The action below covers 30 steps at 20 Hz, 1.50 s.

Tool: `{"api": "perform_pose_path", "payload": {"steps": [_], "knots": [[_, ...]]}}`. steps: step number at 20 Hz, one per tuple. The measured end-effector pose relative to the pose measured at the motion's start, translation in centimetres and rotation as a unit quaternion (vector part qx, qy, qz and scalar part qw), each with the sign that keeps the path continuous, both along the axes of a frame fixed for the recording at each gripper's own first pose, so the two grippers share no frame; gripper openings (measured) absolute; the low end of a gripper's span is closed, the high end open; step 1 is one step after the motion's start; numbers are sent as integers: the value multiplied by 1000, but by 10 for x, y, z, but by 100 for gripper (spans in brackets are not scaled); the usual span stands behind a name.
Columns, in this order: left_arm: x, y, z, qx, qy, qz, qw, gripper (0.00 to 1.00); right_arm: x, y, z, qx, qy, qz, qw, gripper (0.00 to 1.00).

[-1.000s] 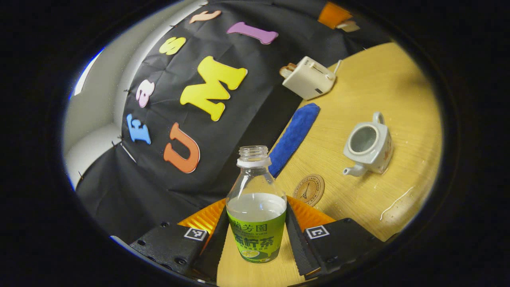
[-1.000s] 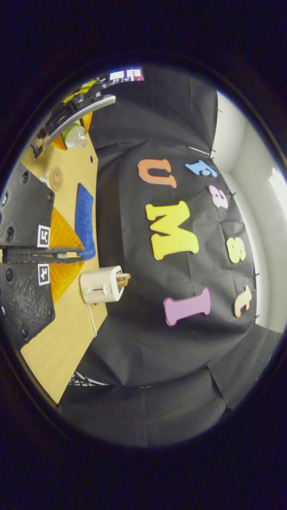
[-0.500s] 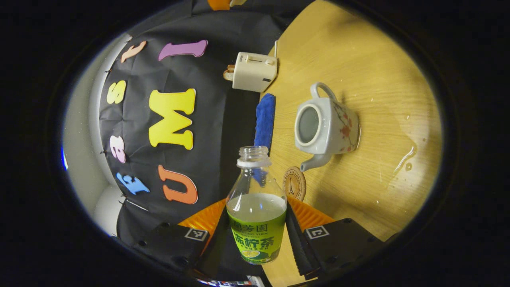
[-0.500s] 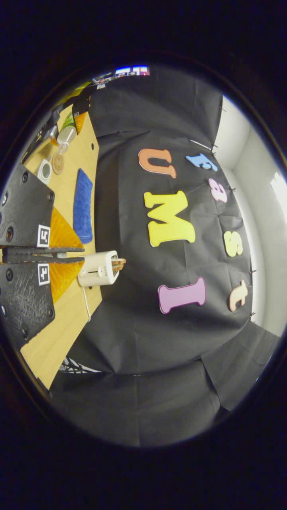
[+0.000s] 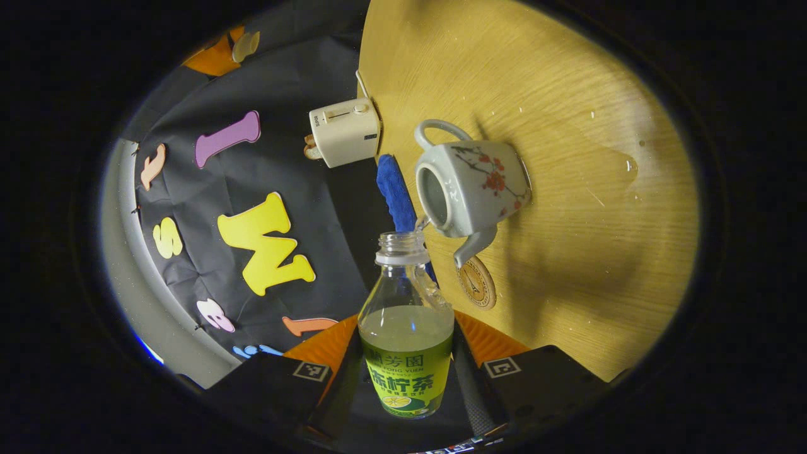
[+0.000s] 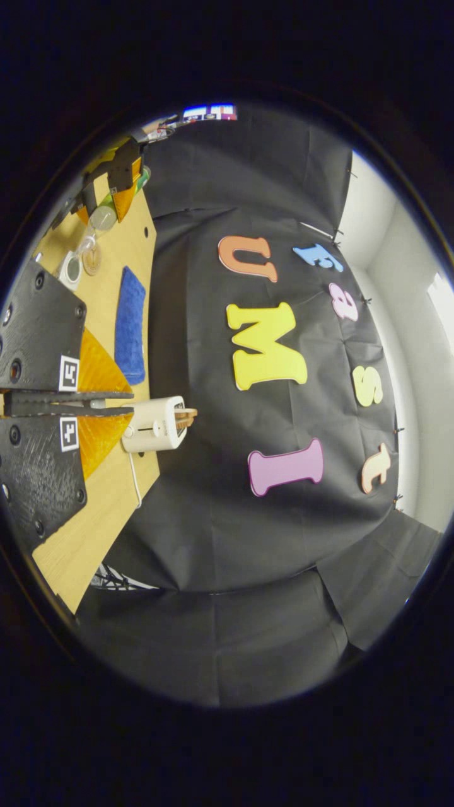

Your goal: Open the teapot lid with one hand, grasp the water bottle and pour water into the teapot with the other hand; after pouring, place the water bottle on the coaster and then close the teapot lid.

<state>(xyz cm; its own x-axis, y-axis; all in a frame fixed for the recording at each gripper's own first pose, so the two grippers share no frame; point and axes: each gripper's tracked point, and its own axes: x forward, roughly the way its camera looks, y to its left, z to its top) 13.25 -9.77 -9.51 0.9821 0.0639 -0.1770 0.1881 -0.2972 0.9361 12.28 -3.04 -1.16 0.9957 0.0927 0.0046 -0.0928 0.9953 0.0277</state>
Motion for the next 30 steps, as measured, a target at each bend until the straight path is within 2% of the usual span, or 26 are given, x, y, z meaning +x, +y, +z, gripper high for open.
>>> {"api": "perform_pose_path", "payload": {"steps": [6, 7, 8, 10, 11, 24, 30], "knots": [[1, -1, 10, 39, 1, 7, 999, 74, -2, -2, 1, -1, 0, 3, 1000, 0], [1, -1, 12, 45, 0, 8, 999, 71, -1, -2, 2, 1, 0, 3, 1000, 0], [0, -2, 15, 52, -2, 7, 999, 74, -1, -2, 2, 2, 1, 5, 1000, 0], [-1, -4, 21, 67, -6, 5, 998, 71, -1, -2, 1, 2, 2, 5, 1000, 0], [0, -4, 24, 74, -7, 5, 997, 74, -1, -3, 1, 3, 3, 5, 1000, 0], [-3, 1, 45, 139, -10, 13, 990, 74, -2, 0, 2, -2, 5, 12, 1000, 0], [-2, -6, 51, 143, -16, 13, 990, 74, -4, -3, 4, -2, 5, 13, 1000, 0]]}}
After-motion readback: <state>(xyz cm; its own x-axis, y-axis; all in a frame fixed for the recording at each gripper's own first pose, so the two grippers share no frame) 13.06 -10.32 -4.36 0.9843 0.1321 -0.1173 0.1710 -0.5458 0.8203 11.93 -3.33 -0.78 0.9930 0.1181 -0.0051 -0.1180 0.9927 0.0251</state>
